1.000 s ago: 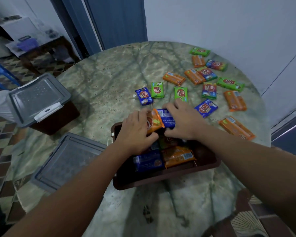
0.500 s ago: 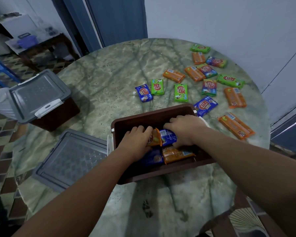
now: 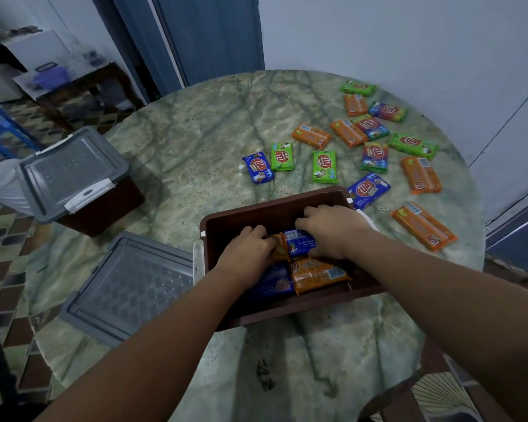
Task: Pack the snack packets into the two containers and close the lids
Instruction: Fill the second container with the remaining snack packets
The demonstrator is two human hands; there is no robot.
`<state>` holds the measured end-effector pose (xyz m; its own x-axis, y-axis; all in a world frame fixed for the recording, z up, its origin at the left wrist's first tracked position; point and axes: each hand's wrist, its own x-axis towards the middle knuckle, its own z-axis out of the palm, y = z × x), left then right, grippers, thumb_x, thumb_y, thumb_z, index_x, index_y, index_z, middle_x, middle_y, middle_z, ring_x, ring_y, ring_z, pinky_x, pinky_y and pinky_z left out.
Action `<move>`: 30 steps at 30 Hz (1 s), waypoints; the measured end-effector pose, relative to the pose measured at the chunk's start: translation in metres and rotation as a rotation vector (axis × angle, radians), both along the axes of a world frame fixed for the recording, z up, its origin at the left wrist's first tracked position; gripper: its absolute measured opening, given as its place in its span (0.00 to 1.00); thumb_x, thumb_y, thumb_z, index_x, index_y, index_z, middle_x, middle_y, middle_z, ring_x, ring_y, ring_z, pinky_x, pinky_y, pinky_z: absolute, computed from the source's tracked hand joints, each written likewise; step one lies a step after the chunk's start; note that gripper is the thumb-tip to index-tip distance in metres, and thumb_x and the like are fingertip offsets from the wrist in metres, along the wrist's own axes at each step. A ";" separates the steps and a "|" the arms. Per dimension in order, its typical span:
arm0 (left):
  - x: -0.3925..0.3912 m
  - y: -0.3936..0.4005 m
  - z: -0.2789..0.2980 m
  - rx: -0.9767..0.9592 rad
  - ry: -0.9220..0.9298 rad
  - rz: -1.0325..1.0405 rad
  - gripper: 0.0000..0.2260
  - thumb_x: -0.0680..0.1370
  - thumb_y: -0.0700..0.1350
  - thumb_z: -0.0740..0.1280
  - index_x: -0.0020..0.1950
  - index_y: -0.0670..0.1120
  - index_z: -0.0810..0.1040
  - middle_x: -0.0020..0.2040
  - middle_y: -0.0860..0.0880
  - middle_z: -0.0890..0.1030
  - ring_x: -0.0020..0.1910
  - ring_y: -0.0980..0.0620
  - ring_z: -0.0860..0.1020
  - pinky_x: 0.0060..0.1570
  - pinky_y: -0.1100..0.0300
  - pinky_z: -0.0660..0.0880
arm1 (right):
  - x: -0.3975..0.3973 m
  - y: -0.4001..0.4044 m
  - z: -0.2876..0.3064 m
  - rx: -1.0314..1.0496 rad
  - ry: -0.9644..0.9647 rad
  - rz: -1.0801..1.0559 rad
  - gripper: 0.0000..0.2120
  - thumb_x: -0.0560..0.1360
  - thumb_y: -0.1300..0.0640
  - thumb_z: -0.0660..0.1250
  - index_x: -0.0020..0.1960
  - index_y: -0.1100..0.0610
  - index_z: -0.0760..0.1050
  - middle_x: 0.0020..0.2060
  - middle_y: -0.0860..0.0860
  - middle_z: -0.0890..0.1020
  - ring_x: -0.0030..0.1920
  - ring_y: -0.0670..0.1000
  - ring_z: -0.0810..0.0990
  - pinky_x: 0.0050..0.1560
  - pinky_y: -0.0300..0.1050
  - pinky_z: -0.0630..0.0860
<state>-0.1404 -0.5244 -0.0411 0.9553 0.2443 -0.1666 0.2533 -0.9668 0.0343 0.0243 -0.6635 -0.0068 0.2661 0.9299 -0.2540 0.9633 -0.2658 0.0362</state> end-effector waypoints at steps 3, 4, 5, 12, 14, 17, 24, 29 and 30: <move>-0.002 0.000 0.006 -0.007 -0.043 0.015 0.20 0.80 0.56 0.66 0.70 0.51 0.75 0.59 0.47 0.74 0.56 0.46 0.71 0.53 0.50 0.75 | 0.002 0.000 0.005 0.115 0.063 -0.018 0.22 0.73 0.36 0.69 0.60 0.48 0.73 0.55 0.50 0.74 0.56 0.53 0.74 0.51 0.51 0.75; -0.004 0.001 0.012 0.003 -0.108 0.016 0.19 0.79 0.58 0.66 0.67 0.50 0.77 0.57 0.47 0.75 0.54 0.46 0.72 0.52 0.50 0.74 | 0.003 0.000 0.006 0.199 0.081 -0.029 0.18 0.74 0.38 0.70 0.56 0.49 0.73 0.53 0.50 0.74 0.55 0.53 0.73 0.51 0.51 0.74; -0.005 0.002 0.019 0.040 -0.196 0.010 0.18 0.79 0.57 0.67 0.64 0.49 0.78 0.55 0.48 0.76 0.53 0.47 0.72 0.50 0.51 0.74 | 0.005 -0.001 0.007 0.303 0.077 -0.046 0.16 0.75 0.41 0.71 0.54 0.50 0.72 0.51 0.50 0.73 0.54 0.53 0.72 0.50 0.51 0.73; -0.003 0.044 0.058 0.185 -0.241 0.199 0.25 0.74 0.58 0.73 0.67 0.49 0.72 0.59 0.46 0.74 0.58 0.44 0.71 0.55 0.49 0.72 | 0.020 0.004 0.010 0.355 0.003 -0.225 0.29 0.75 0.47 0.73 0.72 0.44 0.65 0.64 0.51 0.71 0.65 0.56 0.70 0.64 0.56 0.71; 0.003 0.052 0.062 0.058 -0.096 0.226 0.20 0.76 0.56 0.71 0.64 0.50 0.73 0.58 0.47 0.76 0.58 0.43 0.75 0.54 0.47 0.74 | 0.024 0.008 0.007 0.292 0.045 -0.233 0.24 0.78 0.49 0.70 0.71 0.44 0.66 0.63 0.50 0.74 0.65 0.56 0.71 0.63 0.56 0.72; 0.010 0.055 0.059 -0.031 -0.065 0.221 0.10 0.79 0.51 0.69 0.55 0.48 0.74 0.51 0.46 0.80 0.51 0.43 0.78 0.46 0.49 0.76 | 0.026 0.012 0.003 0.276 0.045 -0.258 0.19 0.79 0.52 0.68 0.67 0.44 0.67 0.61 0.50 0.76 0.63 0.56 0.71 0.60 0.57 0.73; 0.029 0.061 0.052 -0.029 -0.146 0.228 0.08 0.79 0.48 0.69 0.51 0.48 0.73 0.47 0.47 0.78 0.47 0.44 0.78 0.40 0.52 0.70 | 0.039 0.018 0.001 0.302 0.029 -0.292 0.17 0.80 0.54 0.67 0.67 0.45 0.67 0.61 0.51 0.75 0.63 0.57 0.70 0.57 0.57 0.71; 0.048 0.069 0.052 -0.024 -0.148 0.233 0.08 0.79 0.48 0.69 0.54 0.47 0.74 0.51 0.45 0.80 0.51 0.42 0.78 0.42 0.53 0.69 | 0.050 0.025 0.002 0.305 0.022 -0.327 0.18 0.81 0.54 0.67 0.68 0.44 0.67 0.61 0.51 0.75 0.64 0.57 0.69 0.60 0.58 0.71; 0.050 0.070 0.053 -0.016 -0.138 0.229 0.09 0.79 0.48 0.69 0.55 0.47 0.74 0.52 0.44 0.80 0.52 0.42 0.78 0.43 0.53 0.70 | 0.052 0.026 0.002 0.308 0.025 -0.331 0.19 0.80 0.54 0.67 0.68 0.44 0.67 0.61 0.51 0.75 0.64 0.57 0.69 0.59 0.58 0.71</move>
